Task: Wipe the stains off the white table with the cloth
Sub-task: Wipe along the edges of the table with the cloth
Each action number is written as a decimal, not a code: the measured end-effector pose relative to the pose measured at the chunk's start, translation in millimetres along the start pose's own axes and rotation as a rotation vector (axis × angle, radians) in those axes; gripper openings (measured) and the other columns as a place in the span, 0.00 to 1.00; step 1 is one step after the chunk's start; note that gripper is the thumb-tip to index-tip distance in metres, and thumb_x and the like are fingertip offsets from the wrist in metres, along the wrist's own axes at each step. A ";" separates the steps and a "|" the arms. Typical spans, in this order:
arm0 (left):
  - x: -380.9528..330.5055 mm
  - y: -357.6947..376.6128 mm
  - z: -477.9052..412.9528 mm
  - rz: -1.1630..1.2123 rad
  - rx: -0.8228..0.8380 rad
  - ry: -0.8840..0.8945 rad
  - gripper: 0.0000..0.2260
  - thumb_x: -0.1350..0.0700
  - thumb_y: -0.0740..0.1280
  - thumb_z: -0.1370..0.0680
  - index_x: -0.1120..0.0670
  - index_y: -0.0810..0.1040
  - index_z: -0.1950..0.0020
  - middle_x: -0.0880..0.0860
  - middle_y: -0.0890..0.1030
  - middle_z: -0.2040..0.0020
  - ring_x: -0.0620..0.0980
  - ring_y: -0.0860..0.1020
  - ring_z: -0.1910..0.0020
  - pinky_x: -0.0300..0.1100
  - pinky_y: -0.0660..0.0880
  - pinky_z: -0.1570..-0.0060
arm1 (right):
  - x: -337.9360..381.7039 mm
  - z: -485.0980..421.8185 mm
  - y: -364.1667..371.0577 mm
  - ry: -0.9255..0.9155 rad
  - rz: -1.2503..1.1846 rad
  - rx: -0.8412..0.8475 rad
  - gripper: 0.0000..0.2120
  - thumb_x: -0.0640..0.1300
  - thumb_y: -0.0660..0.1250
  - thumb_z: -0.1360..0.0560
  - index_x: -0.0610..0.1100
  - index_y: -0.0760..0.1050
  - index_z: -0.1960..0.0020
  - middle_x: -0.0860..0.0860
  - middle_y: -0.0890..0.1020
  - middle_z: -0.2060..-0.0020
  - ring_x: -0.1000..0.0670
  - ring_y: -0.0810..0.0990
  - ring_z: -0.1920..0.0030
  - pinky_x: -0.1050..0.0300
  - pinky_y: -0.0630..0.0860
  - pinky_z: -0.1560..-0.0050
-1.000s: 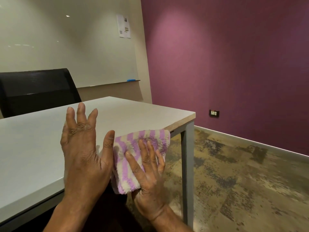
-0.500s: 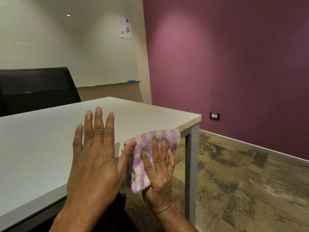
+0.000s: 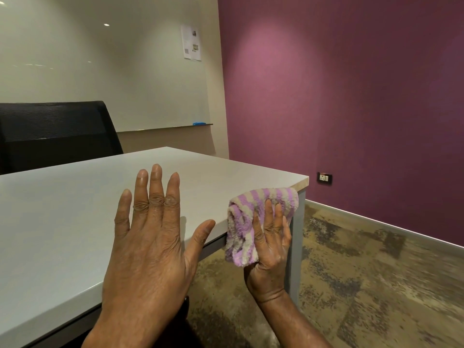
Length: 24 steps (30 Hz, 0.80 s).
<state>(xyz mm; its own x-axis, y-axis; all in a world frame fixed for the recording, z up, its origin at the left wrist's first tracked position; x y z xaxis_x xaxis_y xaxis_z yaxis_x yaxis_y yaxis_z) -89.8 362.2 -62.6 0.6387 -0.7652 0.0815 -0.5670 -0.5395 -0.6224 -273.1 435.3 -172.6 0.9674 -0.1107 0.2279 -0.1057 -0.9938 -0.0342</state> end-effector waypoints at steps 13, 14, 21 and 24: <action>-1.1 3.4 -2.4 -0.045 0.008 0.018 0.38 0.32 0.46 0.19 0.57 0.55 0.17 0.59 0.53 0.17 0.57 0.51 0.17 0.58 0.50 0.21 | -54.7 -16.3 -3.2 0.197 0.005 -0.021 0.34 0.41 0.65 0.21 0.49 0.56 0.18 0.39 0.64 0.21 0.36 0.57 0.19 0.28 0.59 0.25; -1.1 3.6 -2.1 -0.050 0.011 0.019 0.38 0.32 0.46 0.19 0.57 0.55 0.17 0.59 0.53 0.17 0.57 0.51 0.17 0.59 0.51 0.22 | -62.1 -16.4 -2.9 0.218 0.025 -0.021 0.36 0.39 0.66 0.21 0.48 0.56 0.18 0.40 0.64 0.21 0.37 0.57 0.19 0.29 0.59 0.24; 1.0 6.2 -2.0 -0.061 0.030 0.015 0.38 0.33 0.45 0.18 0.57 0.55 0.18 0.59 0.54 0.17 0.57 0.52 0.17 0.63 0.56 0.23 | -103.6 -27.9 -2.8 0.396 0.046 -0.035 0.31 0.42 0.61 0.21 0.43 0.59 0.19 0.46 0.60 0.19 0.44 0.55 0.18 0.32 0.57 0.22; 1.3 6.2 -1.5 -0.068 0.032 0.018 0.37 0.33 0.45 0.18 0.58 0.56 0.18 0.59 0.54 0.17 0.57 0.52 0.17 0.62 0.55 0.23 | -111.1 -36.6 -7.0 0.475 0.044 -0.055 0.35 0.39 0.65 0.22 0.50 0.55 0.19 0.47 0.61 0.19 0.44 0.57 0.18 0.32 0.60 0.23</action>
<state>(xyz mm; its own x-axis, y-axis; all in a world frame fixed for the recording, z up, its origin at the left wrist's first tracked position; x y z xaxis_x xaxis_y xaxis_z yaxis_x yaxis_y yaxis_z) -93.3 357.3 -65.2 0.6654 -0.7335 0.1386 -0.5054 -0.5793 -0.6395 -388.3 454.3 -162.0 0.7508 -0.1318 0.6473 -0.1688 -0.9856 -0.0049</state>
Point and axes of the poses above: each hand's wrist, its own z-axis away from the middle knuckle, its own y-axis out of the palm, x = y × z, the point moved 8 cm from there along -z, towards the middle knuckle
